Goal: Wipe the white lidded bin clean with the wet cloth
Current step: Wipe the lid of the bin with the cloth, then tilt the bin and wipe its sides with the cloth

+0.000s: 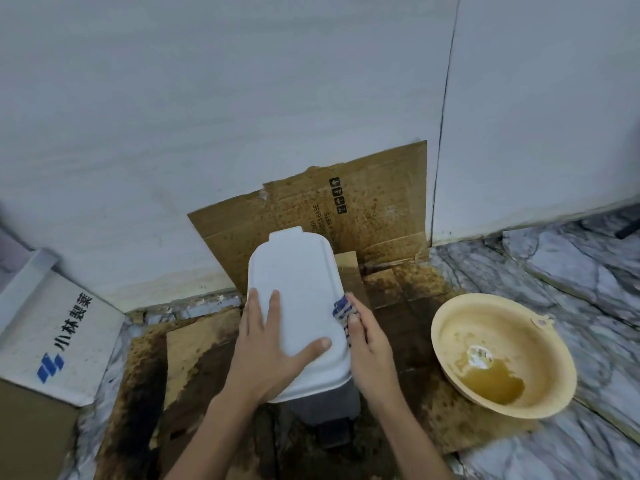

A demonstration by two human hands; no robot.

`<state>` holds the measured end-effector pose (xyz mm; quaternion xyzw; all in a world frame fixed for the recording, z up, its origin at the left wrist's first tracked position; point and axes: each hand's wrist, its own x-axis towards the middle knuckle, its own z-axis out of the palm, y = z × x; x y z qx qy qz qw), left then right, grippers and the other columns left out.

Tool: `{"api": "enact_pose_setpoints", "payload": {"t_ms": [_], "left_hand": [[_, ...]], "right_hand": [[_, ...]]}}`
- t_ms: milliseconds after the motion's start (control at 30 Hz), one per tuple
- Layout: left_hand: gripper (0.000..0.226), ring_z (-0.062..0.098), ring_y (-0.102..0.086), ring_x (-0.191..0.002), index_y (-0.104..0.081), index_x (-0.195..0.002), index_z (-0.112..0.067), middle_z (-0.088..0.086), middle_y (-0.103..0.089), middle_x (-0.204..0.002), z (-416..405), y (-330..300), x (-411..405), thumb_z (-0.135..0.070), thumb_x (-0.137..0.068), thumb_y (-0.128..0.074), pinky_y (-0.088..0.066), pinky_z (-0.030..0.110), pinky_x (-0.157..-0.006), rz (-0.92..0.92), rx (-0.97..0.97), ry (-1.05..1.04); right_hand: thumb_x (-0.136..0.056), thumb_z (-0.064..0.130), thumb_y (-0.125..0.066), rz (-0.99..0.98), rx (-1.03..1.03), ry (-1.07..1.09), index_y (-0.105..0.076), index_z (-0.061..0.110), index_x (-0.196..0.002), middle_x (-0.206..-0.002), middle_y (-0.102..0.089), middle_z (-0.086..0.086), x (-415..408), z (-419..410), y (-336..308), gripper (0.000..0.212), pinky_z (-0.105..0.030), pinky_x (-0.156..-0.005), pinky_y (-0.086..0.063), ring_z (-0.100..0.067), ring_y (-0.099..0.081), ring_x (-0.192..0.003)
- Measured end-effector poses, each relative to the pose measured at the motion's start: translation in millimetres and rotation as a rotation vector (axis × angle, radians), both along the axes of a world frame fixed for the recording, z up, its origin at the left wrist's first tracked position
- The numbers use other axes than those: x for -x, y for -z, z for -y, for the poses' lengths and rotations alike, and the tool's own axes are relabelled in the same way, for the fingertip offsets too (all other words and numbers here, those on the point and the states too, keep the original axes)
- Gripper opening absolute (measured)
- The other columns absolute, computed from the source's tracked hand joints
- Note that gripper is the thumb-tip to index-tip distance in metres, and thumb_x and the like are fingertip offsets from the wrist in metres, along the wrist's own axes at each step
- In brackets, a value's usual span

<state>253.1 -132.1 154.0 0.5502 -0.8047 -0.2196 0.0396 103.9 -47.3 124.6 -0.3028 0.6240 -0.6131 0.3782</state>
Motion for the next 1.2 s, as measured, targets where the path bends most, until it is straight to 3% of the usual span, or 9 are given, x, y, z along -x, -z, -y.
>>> {"api": "enact_pose_setpoints", "payload": {"t_ms": [200,333,433,533,767,833,933,1100,1200], "left_hand": [[0.131,0.026,-0.011,-0.158,-0.011,-0.164,-0.017,0.005,0.0,-0.173,9,-16,-31,-0.096,-0.06,-0.029,-0.022,0.048,-0.124,0.06,0.022,-0.062],[0.114,0.034,-0.028,-0.148,-0.024,-0.157,-0.014,0.009,-0.025,-0.165,27,-24,-20,-0.085,-0.068,-0.033,-0.03,0.061,-0.115,0.061,0.044,-0.133],[0.129,0.044,-0.027,-0.145,-0.016,-0.157,-0.008,0.012,-0.018,-0.165,42,-24,-7,-0.09,-0.065,-0.054,-0.03,0.067,-0.112,0.138,0.002,-0.204],[0.124,0.047,-0.017,-0.15,-0.001,-0.161,-0.011,0.011,-0.007,-0.169,48,-18,-5,-0.061,-0.076,-0.077,-0.024,0.07,-0.114,0.176,0.027,-0.283],[0.114,0.042,-0.046,-0.13,-0.024,-0.152,-0.006,0.018,-0.04,-0.152,51,-14,-46,-0.061,-0.062,-0.07,-0.046,0.065,-0.1,0.036,0.068,-0.306],[0.105,0.041,-0.05,-0.126,-0.031,-0.149,-0.002,0.021,-0.047,-0.146,48,-13,-54,-0.05,-0.07,-0.079,-0.048,0.058,-0.099,0.017,0.091,-0.313],[0.093,0.04,-0.054,-0.117,-0.038,-0.143,0.0,0.021,-0.054,-0.136,45,-12,-59,-0.04,-0.073,-0.083,-0.047,0.05,-0.09,-0.019,0.132,-0.296],[0.072,0.031,-0.055,-0.105,-0.044,-0.135,-0.008,0.005,-0.054,-0.118,34,-17,-49,-0.032,-0.078,-0.082,-0.036,0.028,-0.066,-0.063,0.162,-0.266],[0.051,0.019,-0.05,-0.082,-0.043,-0.107,-0.011,0.003,-0.055,-0.099,29,-18,-43,-0.032,-0.079,-0.08,-0.03,0.025,-0.055,-0.092,0.134,-0.307]], "right_hand": [[-0.102,0.04,-0.044,0.184,-0.001,0.062,-0.056,0.052,-0.124,-0.126,-0.061,0.027,-63,-38,0,0.028,-0.028,-0.098,-0.051,0.005,-0.058,-0.114],[-0.101,0.042,-0.042,0.276,-0.028,-0.013,-0.054,0.053,-0.124,-0.117,-0.061,0.037,-93,-43,-4,0.028,-0.008,-0.085,-0.046,0.017,-0.056,-0.106],[-0.102,0.039,-0.044,0.282,-0.074,-0.074,-0.059,0.055,-0.116,-0.123,-0.059,0.034,-109,-39,2,0.026,-0.006,-0.087,-0.044,0.02,-0.053,-0.108],[-0.103,0.035,-0.045,0.303,-0.128,-0.094,-0.059,0.053,-0.113,-0.123,-0.055,0.034,-119,-38,9,0.025,-0.001,-0.08,-0.041,0.023,-0.05,-0.104],[-0.101,0.032,-0.047,0.48,-0.137,0.024,-0.057,0.034,-0.124,-0.121,-0.058,0.022,-96,-32,44,0.025,0.004,-0.069,-0.04,0.013,-0.051,-0.102],[-0.101,0.032,-0.047,0.507,-0.131,0.06,-0.056,0.032,-0.126,-0.123,-0.059,0.015,-87,-27,54,0.027,0.001,-0.07,-0.044,0.009,-0.052,-0.103],[-0.09,0.06,-0.049,0.453,-0.152,0.1,-0.058,0.049,-0.124,-0.119,-0.06,0.008,-74,-20,63,0.037,-0.019,-0.074,-0.046,-0.003,-0.056,-0.093],[-0.102,0.043,-0.041,0.404,-0.154,0.174,-0.048,0.037,-0.142,-0.137,-0.056,0.011,-51,-11,62,0.041,-0.033,-0.101,-0.048,-0.013,-0.054,-0.125],[-0.101,0.046,-0.038,0.312,-0.148,0.194,-0.042,0.036,-0.145,-0.14,-0.051,0.014,-42,-2,51,0.045,-0.04,-0.111,-0.04,-0.012,-0.049,-0.129]]}}
